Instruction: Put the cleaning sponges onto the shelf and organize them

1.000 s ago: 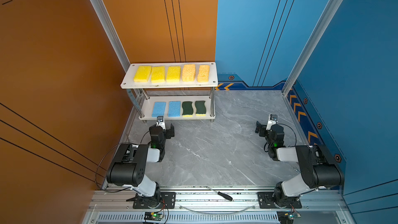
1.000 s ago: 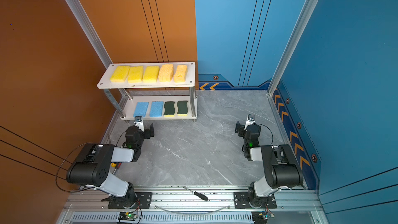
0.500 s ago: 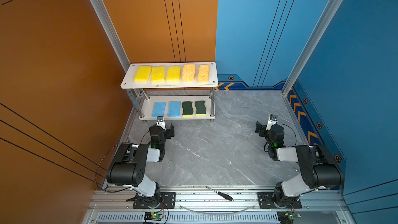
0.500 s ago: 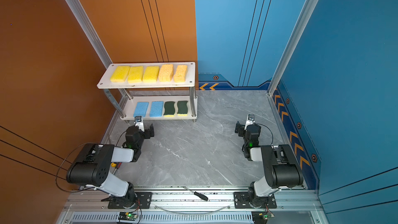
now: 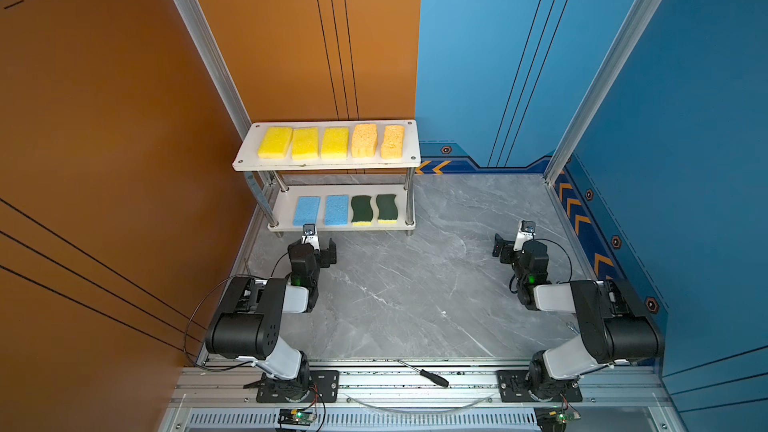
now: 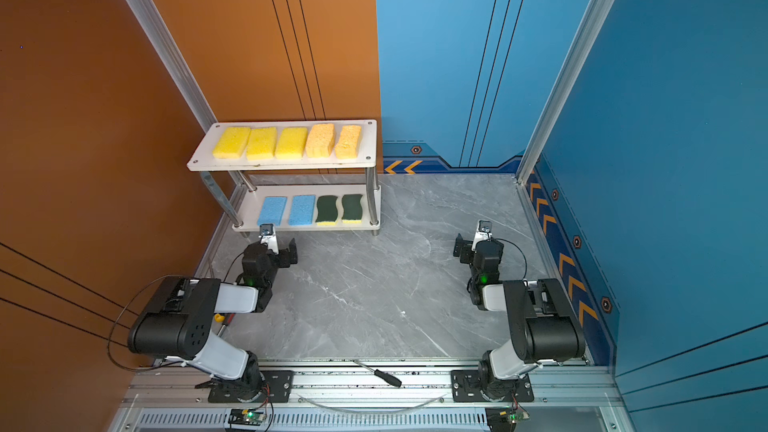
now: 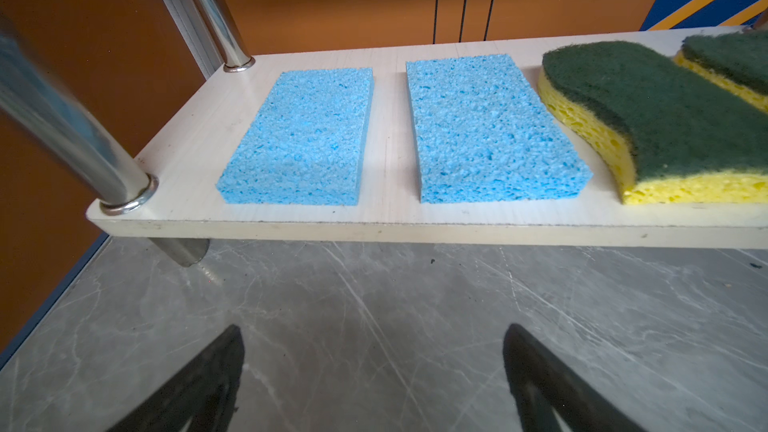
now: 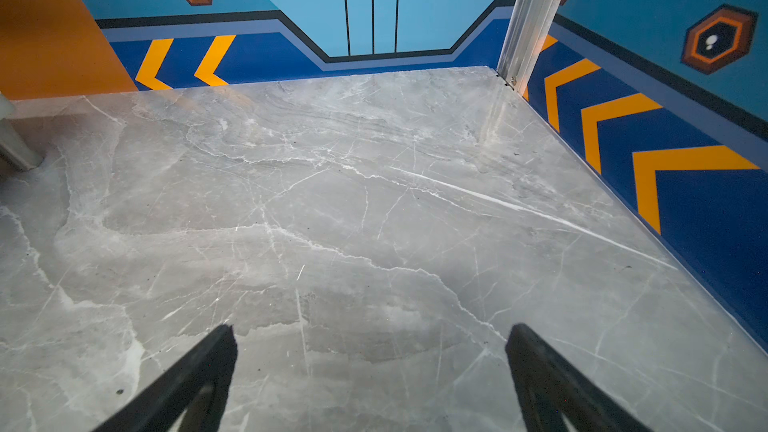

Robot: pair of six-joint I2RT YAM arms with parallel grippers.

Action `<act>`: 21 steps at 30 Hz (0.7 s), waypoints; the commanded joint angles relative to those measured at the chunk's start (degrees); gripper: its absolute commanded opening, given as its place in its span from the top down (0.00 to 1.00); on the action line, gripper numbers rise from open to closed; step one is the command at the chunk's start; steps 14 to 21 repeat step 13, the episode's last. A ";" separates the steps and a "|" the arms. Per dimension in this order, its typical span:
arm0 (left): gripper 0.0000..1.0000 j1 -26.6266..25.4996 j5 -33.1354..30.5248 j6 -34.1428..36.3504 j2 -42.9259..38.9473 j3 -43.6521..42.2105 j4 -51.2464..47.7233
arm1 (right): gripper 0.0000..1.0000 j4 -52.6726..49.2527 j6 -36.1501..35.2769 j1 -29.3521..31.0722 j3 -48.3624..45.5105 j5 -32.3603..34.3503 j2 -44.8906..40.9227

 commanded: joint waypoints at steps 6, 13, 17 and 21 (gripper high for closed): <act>0.02 0.02 -0.86 0.22 0.40 1.22 -0.56 | 0.00 0.49 -0.62 -0.21 -0.16 0.39 0.53; 0.02 0.11 -0.80 0.06 0.29 1.22 -0.78 | 0.00 0.48 -0.69 -0.23 -0.18 0.39 0.48; 0.02 0.11 -0.80 0.06 0.29 1.22 -0.78 | 0.00 0.48 -0.69 -0.23 -0.18 0.39 0.48; 0.02 0.11 -0.80 0.06 0.29 1.22 -0.78 | 0.00 0.48 -0.69 -0.23 -0.18 0.39 0.48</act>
